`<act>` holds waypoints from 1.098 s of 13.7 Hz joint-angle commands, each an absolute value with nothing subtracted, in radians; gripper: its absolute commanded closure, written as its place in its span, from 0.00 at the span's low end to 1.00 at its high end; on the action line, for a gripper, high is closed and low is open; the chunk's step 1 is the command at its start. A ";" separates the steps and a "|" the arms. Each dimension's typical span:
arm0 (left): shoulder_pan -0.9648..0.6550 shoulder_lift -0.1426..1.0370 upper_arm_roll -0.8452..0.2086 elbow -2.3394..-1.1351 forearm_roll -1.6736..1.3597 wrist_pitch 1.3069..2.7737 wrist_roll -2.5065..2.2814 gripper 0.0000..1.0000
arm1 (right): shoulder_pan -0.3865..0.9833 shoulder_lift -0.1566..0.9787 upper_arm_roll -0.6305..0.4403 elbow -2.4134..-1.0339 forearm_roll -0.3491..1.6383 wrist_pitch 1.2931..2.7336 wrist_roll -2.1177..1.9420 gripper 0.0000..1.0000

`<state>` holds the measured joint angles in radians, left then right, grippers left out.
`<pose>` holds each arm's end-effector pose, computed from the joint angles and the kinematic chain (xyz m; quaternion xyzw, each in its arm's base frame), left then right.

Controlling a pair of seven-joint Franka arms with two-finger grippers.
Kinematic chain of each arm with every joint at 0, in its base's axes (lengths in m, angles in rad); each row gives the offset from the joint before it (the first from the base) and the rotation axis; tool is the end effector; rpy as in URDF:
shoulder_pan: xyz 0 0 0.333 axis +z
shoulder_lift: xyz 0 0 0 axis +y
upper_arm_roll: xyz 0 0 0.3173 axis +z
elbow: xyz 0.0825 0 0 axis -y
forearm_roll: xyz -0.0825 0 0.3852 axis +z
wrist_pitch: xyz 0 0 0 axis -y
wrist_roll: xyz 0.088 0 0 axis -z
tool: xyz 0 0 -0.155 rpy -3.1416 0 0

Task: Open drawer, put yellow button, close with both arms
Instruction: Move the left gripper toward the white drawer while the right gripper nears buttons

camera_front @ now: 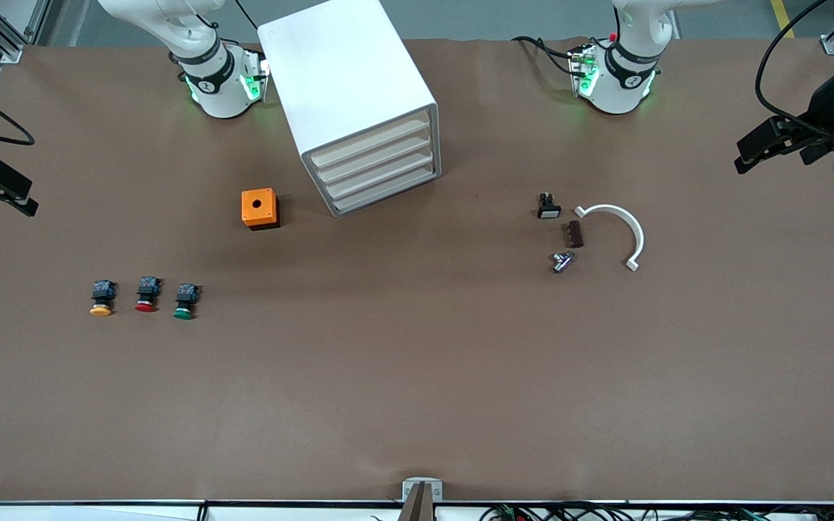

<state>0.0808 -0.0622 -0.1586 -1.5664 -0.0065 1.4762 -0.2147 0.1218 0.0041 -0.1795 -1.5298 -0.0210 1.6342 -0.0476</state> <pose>0.5234 -0.0444 0.6049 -0.9976 -0.0684 0.0140 0.0037 0.5676 -0.0357 0.6013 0.9987 -0.0049 0.0495 0.0135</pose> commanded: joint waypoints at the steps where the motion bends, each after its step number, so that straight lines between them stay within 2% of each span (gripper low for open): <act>1: 0.084 -0.051 -0.167 -1.542 0.009 1.445 -0.210 0.00 | 0.118 0.014 -0.179 -1.508 -0.029 1.621 -0.049 0.00; 3: 0.083 -0.048 -0.169 -1.542 0.008 1.445 -0.216 0.00 | 0.118 0.014 -0.179 -1.508 -0.029 1.621 -0.049 0.00; 5: 0.078 0.010 -0.169 -1.540 0.008 1.462 -0.221 0.00 | 0.118 0.014 -0.179 -1.508 -0.029 1.621 -0.049 0.00; 9: 0.080 0.173 -0.166 -1.496 0.006 1.505 -0.210 0.00 | 0.115 0.014 -0.184 -1.508 -0.029 1.621 -0.049 0.00; 12: 0.071 0.300 -0.167 -1.392 0.006 1.506 -0.224 0.00 | 0.084 0.014 -0.184 -1.506 -0.031 1.624 -0.057 0.00; 15: 0.051 0.386 -0.170 -1.362 0.002 1.558 -0.366 0.00 | 0.072 0.066 -0.184 -1.508 -0.095 1.631 -0.058 0.00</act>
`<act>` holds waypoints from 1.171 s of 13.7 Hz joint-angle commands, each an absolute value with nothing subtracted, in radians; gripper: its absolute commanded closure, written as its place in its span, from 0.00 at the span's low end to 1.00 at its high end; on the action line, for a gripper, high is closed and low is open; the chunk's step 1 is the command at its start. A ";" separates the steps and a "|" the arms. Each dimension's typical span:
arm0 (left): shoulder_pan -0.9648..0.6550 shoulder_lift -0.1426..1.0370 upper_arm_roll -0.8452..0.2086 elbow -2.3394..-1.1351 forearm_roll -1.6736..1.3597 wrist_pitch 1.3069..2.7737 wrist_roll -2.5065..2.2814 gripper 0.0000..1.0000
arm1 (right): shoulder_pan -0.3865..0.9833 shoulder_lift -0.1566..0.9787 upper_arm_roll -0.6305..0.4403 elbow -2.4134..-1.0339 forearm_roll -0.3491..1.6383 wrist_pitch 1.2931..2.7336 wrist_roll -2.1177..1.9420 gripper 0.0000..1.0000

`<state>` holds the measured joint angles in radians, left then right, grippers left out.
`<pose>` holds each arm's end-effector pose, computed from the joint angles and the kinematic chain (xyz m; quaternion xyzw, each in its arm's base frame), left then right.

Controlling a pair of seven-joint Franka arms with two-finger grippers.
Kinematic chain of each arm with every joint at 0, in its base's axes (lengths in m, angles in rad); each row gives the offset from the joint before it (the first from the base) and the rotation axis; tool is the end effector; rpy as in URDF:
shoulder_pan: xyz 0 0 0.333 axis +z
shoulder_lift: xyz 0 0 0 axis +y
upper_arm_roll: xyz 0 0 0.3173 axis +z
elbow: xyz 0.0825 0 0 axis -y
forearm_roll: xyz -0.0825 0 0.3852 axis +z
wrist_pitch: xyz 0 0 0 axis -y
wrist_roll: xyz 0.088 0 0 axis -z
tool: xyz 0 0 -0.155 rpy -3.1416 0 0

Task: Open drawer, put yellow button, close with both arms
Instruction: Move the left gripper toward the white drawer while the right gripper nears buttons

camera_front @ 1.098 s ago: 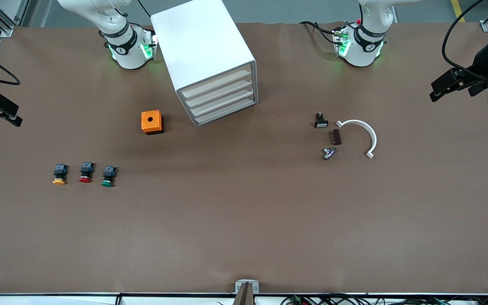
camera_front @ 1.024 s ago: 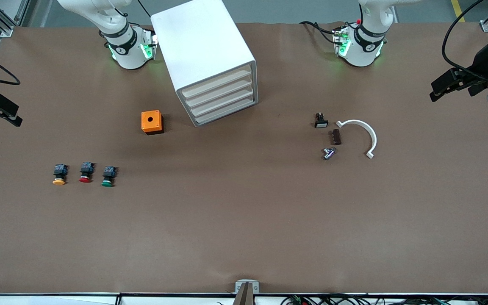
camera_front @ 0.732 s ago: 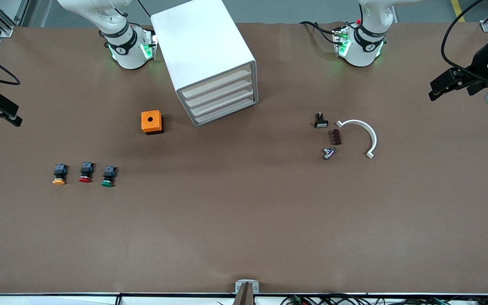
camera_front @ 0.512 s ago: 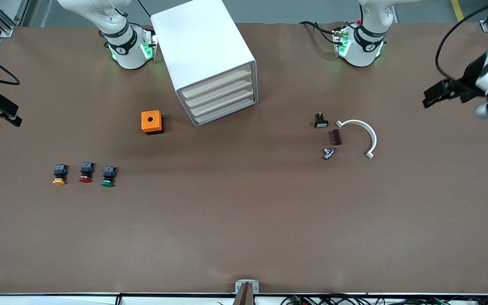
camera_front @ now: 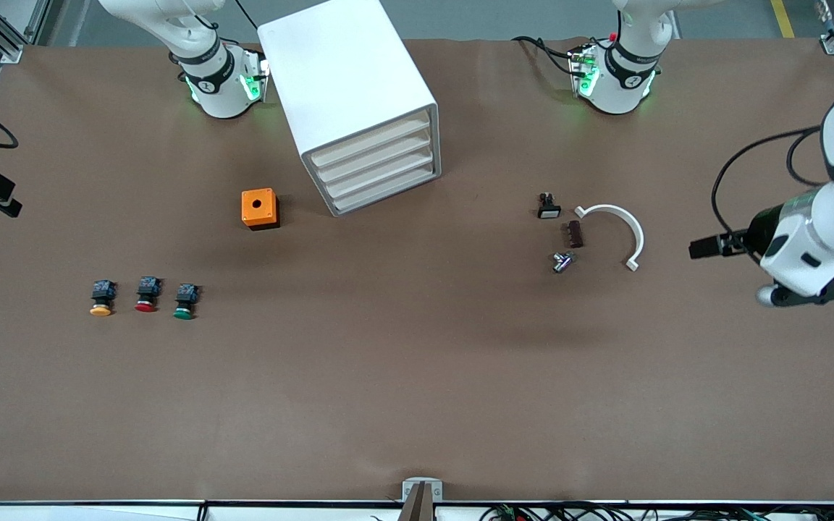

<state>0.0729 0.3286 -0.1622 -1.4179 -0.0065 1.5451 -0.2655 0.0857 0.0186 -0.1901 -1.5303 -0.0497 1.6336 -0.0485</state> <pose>0.6273 -0.0455 0.4535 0.9907 0.0894 -0.1021 0.0118 0.5686 -0.0661 0.5930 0.9984 -0.0273 0.0403 0.0298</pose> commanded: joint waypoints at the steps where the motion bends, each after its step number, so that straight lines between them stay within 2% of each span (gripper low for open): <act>1: 0.008 0.409 -0.167 -1.362 0.003 1.586 -0.477 0.00 | 0.071 0.084 -0.184 -1.508 -0.103 1.632 -0.046 0.00; 5: -0.066 0.501 -0.169 -1.361 0.000 1.632 -0.777 0.00 | 0.037 0.091 -0.184 -1.509 -0.109 1.623 -0.054 0.00; 10: -0.155 0.601 -0.170 -1.361 -0.009 1.632 -1.096 0.00 | -0.050 0.172 -0.184 -1.532 -0.109 1.634 -0.115 0.00; 13: -0.215 0.643 -0.170 -1.362 -0.147 1.632 -1.393 0.00 | -0.092 0.225 -0.184 -1.548 -0.107 1.713 -0.221 0.00; 16: -0.268 0.670 -0.169 -1.362 -0.351 1.632 -1.657 0.00 | -0.142 0.307 -0.183 -1.617 -0.100 1.883 -0.294 0.00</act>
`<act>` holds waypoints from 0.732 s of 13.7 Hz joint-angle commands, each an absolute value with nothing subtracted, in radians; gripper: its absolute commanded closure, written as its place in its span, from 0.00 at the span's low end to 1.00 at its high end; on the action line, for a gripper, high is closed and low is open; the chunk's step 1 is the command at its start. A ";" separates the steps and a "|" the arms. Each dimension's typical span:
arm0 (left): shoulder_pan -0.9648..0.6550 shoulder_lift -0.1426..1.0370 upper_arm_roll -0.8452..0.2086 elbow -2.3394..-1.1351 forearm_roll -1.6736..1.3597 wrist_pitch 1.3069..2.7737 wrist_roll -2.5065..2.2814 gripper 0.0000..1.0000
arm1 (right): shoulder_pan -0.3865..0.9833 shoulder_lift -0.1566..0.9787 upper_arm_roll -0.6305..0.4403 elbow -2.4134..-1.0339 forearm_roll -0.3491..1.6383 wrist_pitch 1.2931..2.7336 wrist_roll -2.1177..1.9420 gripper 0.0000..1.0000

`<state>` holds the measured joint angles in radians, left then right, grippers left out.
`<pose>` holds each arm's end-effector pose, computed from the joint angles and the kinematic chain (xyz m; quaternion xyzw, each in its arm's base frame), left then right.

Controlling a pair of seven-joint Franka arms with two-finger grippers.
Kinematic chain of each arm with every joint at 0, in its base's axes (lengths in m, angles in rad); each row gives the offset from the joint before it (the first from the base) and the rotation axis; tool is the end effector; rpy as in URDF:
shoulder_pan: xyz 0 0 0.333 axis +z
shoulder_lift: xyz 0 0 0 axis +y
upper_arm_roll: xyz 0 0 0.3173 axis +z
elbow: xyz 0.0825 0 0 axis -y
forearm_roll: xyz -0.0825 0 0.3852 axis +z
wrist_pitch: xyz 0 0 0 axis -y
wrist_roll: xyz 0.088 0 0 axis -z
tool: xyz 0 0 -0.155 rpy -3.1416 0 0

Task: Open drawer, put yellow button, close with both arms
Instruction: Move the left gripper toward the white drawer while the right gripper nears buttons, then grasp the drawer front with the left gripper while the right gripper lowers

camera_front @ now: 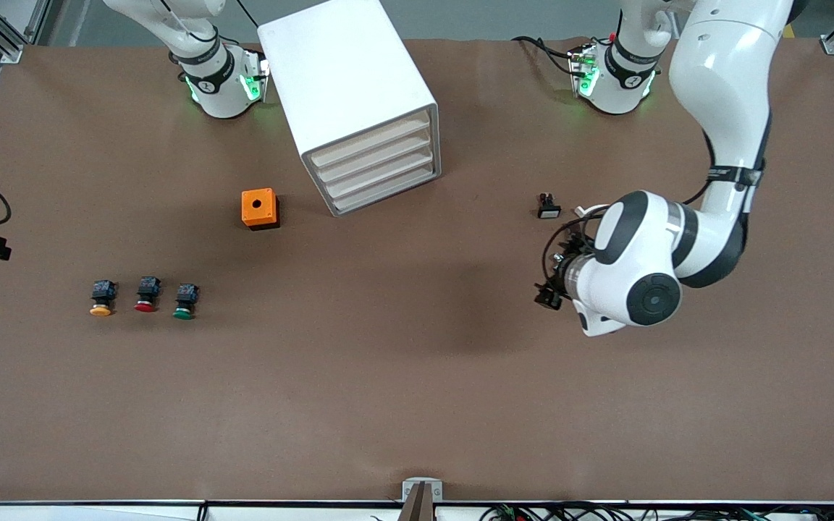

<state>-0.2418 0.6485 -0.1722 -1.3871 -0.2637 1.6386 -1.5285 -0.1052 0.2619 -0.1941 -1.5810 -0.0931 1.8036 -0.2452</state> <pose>0.5988 -0.2874 0.2739 -0.7967 -0.5445 0.2565 0.0554 0.6075 -0.1903 0.4397 0.9973 -0.0127 -0.0355 0.0628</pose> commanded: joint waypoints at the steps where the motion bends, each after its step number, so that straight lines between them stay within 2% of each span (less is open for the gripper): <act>1: -0.285 0.689 -0.170 -1.362 -0.401 1.629 -1.722 0.00 | -0.152 0.336 -0.183 -1.643 -0.095 1.943 -0.310 0.00; 4: -0.351 0.745 -0.169 -1.365 -0.537 1.629 -1.934 0.00 | -0.166 0.420 -0.181 -1.675 -0.080 2.026 -0.311 0.00; 10: -0.437 0.764 -0.169 -1.367 -0.851 1.623 -2.265 0.00 | -0.186 0.580 -0.178 -1.675 0.003 2.144 -0.353 0.00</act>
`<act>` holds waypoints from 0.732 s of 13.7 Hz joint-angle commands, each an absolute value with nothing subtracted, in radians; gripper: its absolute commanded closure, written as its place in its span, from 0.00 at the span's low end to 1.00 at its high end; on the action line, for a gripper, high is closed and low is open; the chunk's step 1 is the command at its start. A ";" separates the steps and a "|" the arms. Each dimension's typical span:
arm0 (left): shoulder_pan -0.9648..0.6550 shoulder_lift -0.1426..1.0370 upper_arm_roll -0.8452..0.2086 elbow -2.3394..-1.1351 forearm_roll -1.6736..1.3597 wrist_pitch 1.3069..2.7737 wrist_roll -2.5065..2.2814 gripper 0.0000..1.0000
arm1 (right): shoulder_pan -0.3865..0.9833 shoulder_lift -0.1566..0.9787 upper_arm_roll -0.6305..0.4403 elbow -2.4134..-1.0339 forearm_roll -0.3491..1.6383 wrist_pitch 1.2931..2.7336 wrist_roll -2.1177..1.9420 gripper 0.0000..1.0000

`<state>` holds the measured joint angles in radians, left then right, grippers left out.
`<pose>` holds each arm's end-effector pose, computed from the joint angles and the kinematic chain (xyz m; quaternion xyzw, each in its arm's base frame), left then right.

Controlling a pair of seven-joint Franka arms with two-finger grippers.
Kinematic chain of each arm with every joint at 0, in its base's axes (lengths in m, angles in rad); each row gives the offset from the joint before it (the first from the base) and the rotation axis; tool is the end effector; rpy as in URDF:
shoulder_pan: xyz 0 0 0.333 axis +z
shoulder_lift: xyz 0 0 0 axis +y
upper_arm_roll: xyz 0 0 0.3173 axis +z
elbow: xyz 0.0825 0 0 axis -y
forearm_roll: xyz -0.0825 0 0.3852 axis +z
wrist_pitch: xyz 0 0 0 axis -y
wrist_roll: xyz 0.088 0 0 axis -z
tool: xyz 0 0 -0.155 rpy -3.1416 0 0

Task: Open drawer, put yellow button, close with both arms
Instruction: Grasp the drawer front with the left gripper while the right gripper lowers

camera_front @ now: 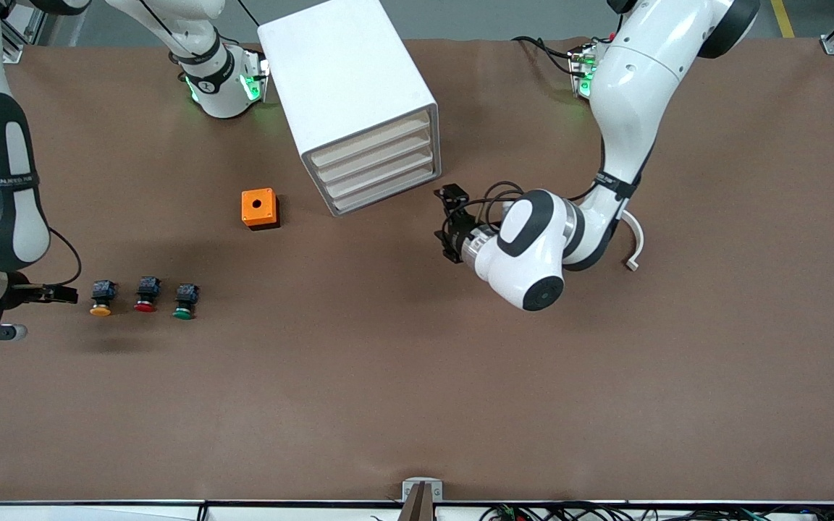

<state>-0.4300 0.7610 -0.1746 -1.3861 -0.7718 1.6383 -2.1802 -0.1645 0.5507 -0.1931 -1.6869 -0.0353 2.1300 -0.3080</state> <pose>0.5090 -0.4532 0.2406 -0.5267 -0.7057 0.4498 0.1491 0.6218 -0.2269 0.2296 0.9966 -0.0032 -0.0678 0.0457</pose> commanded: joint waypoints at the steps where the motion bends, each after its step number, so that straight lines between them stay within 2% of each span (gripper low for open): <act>1: -0.442 0.765 -0.169 -1.368 -0.895 1.620 -2.320 0.00 | -0.187 0.601 -0.178 -1.675 0.030 2.152 -0.383 0.00; 3: -0.491 0.775 -0.169 -1.370 -0.919 1.595 -2.384 0.04 | -0.195 0.640 -0.178 -1.675 0.069 2.178 -0.439 0.00; 4: -0.514 0.779 -0.169 -1.370 -0.929 1.595 -2.410 0.08 | -0.196 0.641 -0.178 -1.686 0.074 2.186 -0.452 0.00; 5: -0.518 0.788 -0.169 -1.370 -0.965 1.595 -2.424 0.18 | -0.195 0.640 -0.178 -1.696 0.074 2.195 -0.456 0.00; 8: -0.569 0.790 -0.170 -1.370 -0.983 1.577 -2.441 0.26 | -0.195 0.638 -0.178 -1.741 0.075 2.218 -0.456 0.00; 10: -0.586 0.795 -0.172 -1.373 -0.998 1.566 -2.441 0.39 | -0.195 0.635 -0.178 -1.770 0.077 2.220 -0.456 0.00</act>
<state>-0.5718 0.7861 -0.1771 -1.3859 -0.9688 1.5930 -2.4228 -0.1757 0.6524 -0.1930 -1.7277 0.0587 2.2028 -0.4293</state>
